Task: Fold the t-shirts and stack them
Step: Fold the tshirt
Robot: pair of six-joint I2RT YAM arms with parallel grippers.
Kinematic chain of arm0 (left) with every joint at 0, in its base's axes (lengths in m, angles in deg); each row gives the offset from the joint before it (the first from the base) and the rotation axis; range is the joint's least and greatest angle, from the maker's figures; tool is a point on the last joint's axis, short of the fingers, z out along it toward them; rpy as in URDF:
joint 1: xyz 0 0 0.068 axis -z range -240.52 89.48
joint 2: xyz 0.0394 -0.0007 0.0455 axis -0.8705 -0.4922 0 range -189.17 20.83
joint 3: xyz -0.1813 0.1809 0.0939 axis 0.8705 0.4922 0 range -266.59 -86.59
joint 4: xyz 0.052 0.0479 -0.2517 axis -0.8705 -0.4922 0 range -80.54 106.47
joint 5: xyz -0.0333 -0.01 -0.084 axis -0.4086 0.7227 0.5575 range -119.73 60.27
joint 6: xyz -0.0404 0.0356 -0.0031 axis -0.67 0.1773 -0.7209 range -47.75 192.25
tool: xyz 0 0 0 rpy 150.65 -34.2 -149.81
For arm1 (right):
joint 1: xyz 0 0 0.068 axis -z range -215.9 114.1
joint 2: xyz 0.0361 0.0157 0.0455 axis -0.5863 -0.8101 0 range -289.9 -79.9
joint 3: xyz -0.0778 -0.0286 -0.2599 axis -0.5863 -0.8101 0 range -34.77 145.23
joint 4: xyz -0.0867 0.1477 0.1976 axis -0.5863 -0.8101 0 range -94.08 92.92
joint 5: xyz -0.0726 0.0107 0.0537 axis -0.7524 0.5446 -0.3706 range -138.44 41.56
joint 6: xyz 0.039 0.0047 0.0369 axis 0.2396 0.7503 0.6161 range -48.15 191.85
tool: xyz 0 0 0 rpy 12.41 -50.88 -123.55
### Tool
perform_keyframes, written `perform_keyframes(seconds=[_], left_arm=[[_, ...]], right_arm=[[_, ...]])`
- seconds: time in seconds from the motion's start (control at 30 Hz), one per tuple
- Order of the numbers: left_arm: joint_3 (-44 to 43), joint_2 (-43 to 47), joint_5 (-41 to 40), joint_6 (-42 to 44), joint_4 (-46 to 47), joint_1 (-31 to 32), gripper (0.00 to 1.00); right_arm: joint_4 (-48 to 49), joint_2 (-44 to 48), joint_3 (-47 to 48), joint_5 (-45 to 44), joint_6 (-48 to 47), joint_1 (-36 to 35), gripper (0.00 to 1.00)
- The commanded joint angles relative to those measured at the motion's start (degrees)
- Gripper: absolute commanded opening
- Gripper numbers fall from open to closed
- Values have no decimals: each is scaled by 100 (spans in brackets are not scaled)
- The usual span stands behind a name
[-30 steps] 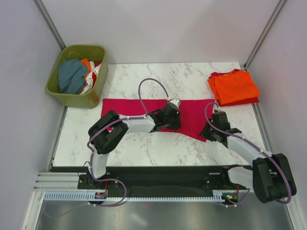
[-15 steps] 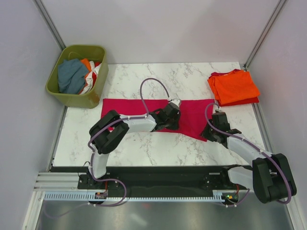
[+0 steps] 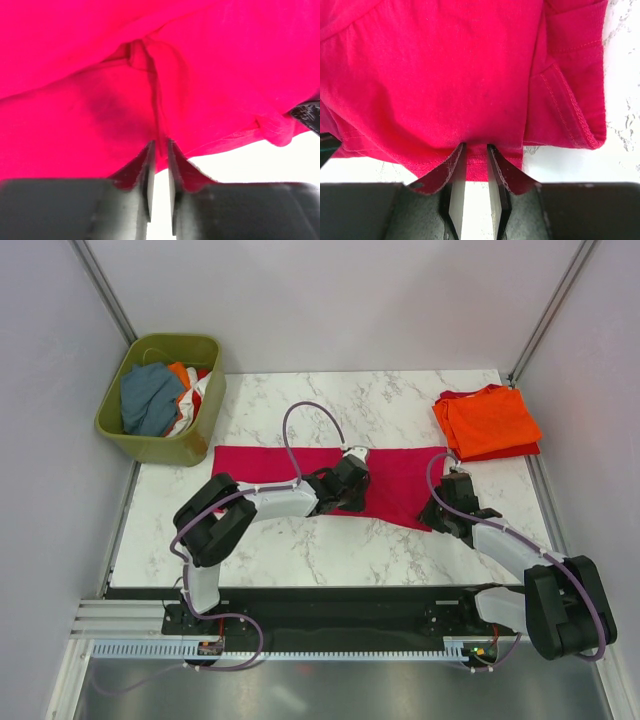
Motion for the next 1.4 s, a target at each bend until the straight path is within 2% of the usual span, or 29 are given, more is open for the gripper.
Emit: perform_keyframes(seconds=[0.0,0.03,0.07,0.4,0.47,0.5,0.6,0.67,0.73,0.77,0.9,1.17,1.27,1.37], left_arm=[[-76,145,-143,84,-56,-7,31],[-94,119,-125,84,-47,-7,36],[-111,93,-117,102,-47,2,37],[-524,-346,191,172,-143,73,38],[-595,-434,191,146,-231,81,35],[-647,-487,139,120,-336,73,28],[-674,-488,-19,76,-512,73,18],[-656,-461,-107,32,-565,73,16],[-613,-383,-195,14,-575,81,5],[-578,-339,-222,14,-574,73,2],[-411,13,-266,14,-574,55,2],[81,681,253,-118,-443,-59,3],[327,830,279,-188,-460,-129,12],[529,1032,288,-302,-478,-130,29]], right_arm=[[-287,-162,-36,-241,-60,-14,31],[-279,-171,-27,-215,-78,3,31],[-287,-171,-36,-206,-69,-5,31],[-252,-145,-54,-153,-104,-5,31],[-243,-145,-54,-153,-104,-14,31],[-252,-145,-54,-153,-104,-6,31],[-252,-154,-54,-153,-96,-5,32],[-252,-162,-54,-153,-96,-5,32],[-243,-162,-62,-153,-104,-5,32],[-252,-154,-54,-161,-104,-5,32],[-261,-136,-80,-162,-95,-5,32],[-322,-171,-115,-205,27,-5,32],[-384,-110,-115,-284,63,-14,32],[-445,74,-133,-451,115,-5,33]])
